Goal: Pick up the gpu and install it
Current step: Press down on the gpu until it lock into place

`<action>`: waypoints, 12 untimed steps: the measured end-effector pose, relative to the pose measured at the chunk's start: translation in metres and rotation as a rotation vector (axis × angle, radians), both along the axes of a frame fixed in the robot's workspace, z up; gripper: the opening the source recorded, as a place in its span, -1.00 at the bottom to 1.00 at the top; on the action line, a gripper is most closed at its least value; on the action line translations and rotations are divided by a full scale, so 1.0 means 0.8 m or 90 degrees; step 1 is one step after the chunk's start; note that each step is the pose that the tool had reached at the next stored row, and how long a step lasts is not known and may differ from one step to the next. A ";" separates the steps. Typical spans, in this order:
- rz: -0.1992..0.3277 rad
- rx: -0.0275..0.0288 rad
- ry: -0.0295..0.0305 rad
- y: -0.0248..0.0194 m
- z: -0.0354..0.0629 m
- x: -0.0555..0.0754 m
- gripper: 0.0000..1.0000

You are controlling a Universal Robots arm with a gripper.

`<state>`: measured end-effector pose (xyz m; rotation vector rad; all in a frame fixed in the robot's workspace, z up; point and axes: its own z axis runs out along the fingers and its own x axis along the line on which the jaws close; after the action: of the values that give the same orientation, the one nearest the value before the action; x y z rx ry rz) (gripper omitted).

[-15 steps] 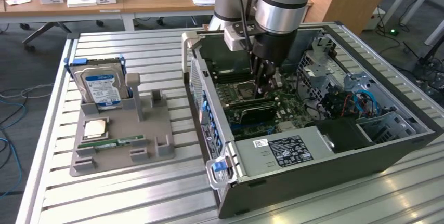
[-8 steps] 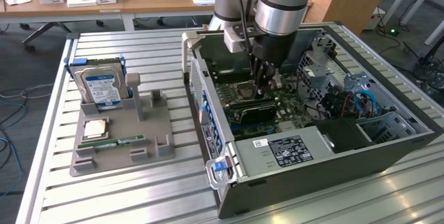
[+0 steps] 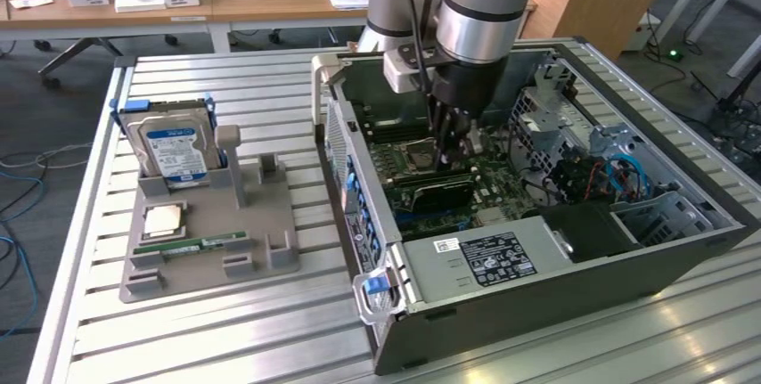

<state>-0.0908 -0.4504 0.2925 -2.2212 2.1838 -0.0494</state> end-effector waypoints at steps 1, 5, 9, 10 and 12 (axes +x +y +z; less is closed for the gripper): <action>0.000 0.0000 0.0000 0.0000 -0.001 0.000 -0.79; -0.007 0.0000 0.0000 0.0000 -0.005 0.000 -0.79; -0.015 0.0000 0.0001 0.0000 -0.007 -0.001 -0.79; -0.017 0.0000 0.0000 0.0000 -0.007 -0.001 -0.79; -0.022 0.0000 0.0000 0.0001 -0.008 -0.003 -0.79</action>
<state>-0.0936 -0.4503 0.2864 -2.1838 2.2220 -0.0501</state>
